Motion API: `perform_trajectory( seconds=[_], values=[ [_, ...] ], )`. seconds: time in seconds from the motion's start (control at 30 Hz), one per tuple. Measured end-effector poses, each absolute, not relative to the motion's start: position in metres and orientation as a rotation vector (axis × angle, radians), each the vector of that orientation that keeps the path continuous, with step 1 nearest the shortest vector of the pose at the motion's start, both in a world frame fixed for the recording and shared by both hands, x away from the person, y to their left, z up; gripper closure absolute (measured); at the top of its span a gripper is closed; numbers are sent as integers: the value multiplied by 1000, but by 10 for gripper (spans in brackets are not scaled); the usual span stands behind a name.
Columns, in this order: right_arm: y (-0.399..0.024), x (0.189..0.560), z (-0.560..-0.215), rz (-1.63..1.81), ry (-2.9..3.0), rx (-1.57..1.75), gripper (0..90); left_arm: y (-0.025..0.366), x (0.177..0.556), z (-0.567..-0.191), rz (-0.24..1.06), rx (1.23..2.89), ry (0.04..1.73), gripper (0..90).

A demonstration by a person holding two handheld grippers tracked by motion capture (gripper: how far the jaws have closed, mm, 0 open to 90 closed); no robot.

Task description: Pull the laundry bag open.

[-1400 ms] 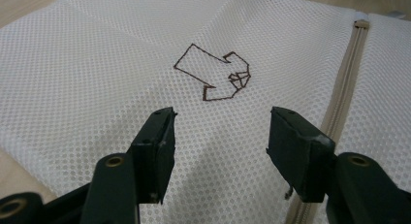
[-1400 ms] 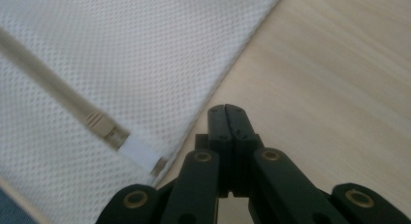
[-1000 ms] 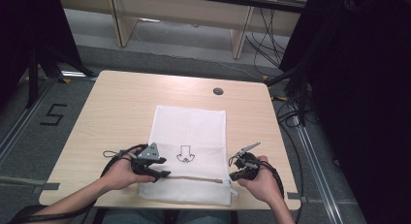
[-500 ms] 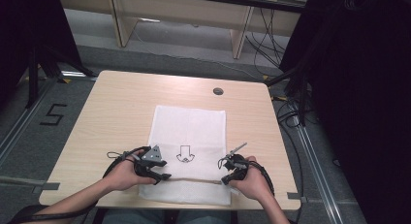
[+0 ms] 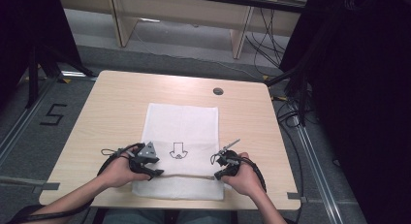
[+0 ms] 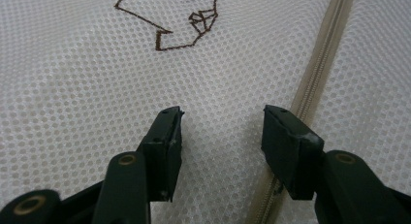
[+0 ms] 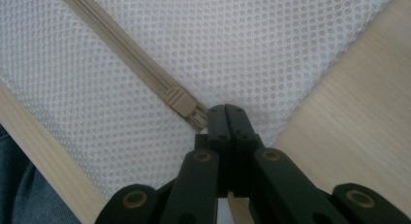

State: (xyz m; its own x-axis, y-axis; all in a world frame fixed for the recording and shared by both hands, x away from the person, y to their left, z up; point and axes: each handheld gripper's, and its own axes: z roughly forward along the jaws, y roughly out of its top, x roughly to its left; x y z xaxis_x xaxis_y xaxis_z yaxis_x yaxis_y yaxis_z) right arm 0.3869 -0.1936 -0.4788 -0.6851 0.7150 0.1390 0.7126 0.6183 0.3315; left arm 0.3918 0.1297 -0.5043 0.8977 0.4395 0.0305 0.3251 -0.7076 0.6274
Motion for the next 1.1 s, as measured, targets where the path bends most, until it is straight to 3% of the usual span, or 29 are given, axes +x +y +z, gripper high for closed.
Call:
perform_trajectory(
  seconds=[0.5, 0.6, 0.7, 1.1],
  values=[
    [-177, 399, -481, 640, 2819, 1192, 900, 141, 396, -500, 236, 2316, 637, 514],
    [-175, 398, -481, 637, 2817, 1200, 900, 133, 393, -491, 238, 2224, 623, 519],
    [-175, 398, -481, 647, 2811, 1206, 900, 119, 392, -486, 161, 2150, 590, 516],
    [-182, 398, -470, 722, 2746, 1212, 852, 62, 393, -488, 82, 2197, 449, 493]
  ],
)
